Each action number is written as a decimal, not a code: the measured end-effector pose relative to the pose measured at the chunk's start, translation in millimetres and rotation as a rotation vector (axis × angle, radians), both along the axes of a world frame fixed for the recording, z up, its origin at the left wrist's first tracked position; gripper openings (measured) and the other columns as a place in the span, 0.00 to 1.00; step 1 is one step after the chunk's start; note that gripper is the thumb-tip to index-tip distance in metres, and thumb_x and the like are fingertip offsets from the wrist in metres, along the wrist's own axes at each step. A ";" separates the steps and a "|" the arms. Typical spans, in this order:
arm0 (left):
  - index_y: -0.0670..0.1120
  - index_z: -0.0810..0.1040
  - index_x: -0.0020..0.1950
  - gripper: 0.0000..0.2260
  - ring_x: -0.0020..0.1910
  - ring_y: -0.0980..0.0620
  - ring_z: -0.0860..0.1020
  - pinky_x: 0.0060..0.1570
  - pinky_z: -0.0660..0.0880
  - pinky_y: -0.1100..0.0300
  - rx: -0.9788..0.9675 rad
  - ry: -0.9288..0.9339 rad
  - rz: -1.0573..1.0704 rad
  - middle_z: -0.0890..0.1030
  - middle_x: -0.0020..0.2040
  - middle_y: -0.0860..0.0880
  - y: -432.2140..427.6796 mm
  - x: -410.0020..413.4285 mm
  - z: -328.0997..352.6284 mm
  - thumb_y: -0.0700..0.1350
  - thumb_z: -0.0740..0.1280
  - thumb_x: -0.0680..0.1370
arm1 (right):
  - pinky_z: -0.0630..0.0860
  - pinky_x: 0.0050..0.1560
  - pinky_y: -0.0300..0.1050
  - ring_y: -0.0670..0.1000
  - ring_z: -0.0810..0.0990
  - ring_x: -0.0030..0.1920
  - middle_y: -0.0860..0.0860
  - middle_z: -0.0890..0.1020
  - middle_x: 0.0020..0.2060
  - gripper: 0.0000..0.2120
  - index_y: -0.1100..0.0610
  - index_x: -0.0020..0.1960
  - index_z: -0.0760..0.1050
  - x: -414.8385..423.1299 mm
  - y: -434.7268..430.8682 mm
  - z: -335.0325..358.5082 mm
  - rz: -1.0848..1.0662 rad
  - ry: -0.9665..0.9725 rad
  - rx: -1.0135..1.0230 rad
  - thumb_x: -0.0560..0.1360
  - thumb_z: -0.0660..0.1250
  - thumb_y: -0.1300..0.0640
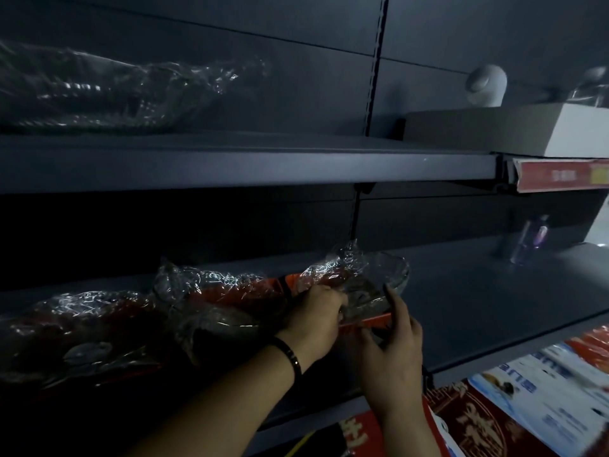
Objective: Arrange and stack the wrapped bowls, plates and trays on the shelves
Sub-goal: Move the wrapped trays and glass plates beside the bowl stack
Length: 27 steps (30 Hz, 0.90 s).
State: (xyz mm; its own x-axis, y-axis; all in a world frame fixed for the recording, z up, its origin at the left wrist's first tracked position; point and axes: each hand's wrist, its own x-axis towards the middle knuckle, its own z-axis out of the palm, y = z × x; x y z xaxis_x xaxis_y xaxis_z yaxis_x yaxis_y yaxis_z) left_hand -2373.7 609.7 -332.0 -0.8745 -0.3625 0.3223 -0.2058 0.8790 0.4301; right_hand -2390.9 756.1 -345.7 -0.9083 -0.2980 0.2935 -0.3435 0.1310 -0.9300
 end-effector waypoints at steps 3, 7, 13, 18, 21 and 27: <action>0.46 0.84 0.50 0.05 0.49 0.54 0.84 0.56 0.82 0.55 0.017 0.113 0.004 0.84 0.47 0.46 5.8 0.9 -4.9 0.43 0.69 0.81 | 0.76 0.63 0.49 0.52 0.77 0.64 0.50 0.64 0.73 0.36 0.36 0.80 0.62 -4.0 5.2 1.7 0.004 0.001 -0.003 0.80 0.71 0.60; 0.38 0.75 0.71 0.14 0.46 0.85 0.73 0.48 0.69 0.82 -0.037 0.198 -0.158 0.71 0.53 0.64 20.2 16.2 9.9 0.34 0.58 0.87 | 0.78 0.67 0.53 0.53 0.76 0.66 0.50 0.62 0.74 0.39 0.35 0.81 0.61 -2.6 7.6 1.5 -0.001 -0.029 0.022 0.79 0.72 0.60; 0.57 0.76 0.71 0.15 0.58 0.53 0.77 0.60 0.79 0.58 -0.140 0.126 -0.141 0.69 0.56 0.54 14.1 45.8 27.2 0.45 0.65 0.85 | 0.76 0.59 0.46 0.52 0.78 0.60 0.52 0.62 0.73 0.35 0.36 0.80 0.63 6.7 6.7 13.4 -0.072 0.017 0.047 0.80 0.72 0.57; 0.55 0.75 0.70 0.16 0.53 0.52 0.72 0.49 0.73 0.60 -0.302 0.176 -0.120 0.64 0.52 0.55 13.0 86.4 45.8 0.40 0.64 0.85 | 0.77 0.57 0.46 0.55 0.80 0.59 0.54 0.66 0.69 0.23 0.40 0.72 0.72 27.7 9.0 23.9 -0.094 0.177 0.056 0.79 0.72 0.46; 0.54 0.76 0.67 0.17 0.51 0.53 0.73 0.46 0.71 0.65 -0.315 0.236 -0.075 0.64 0.52 0.56 12.5 112.8 50.8 0.36 0.68 0.83 | 0.77 0.65 0.50 0.55 0.77 0.59 0.52 0.66 0.66 0.20 0.43 0.71 0.72 40.7 16.2 32.5 -0.064 0.208 0.107 0.80 0.71 0.46; 0.59 0.73 0.71 0.18 0.63 0.57 0.70 0.65 0.72 0.62 -0.230 0.343 -0.026 0.69 0.63 0.59 15.6 184.9 74.6 0.57 0.68 0.81 | 0.71 0.59 0.45 0.54 0.78 0.59 0.54 0.72 0.62 0.19 0.41 0.67 0.76 83.8 23.7 44.8 -0.013 0.280 0.112 0.78 0.74 0.51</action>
State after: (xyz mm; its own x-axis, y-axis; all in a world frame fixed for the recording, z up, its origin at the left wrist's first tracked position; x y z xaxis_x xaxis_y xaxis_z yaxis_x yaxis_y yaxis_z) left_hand -2188.9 625.2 -257.5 -0.7104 -0.2260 0.6665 -0.0611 0.9633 0.2616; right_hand -2307.1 779.8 -300.9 -0.8006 -0.3316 0.4990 -0.5821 0.2335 -0.7789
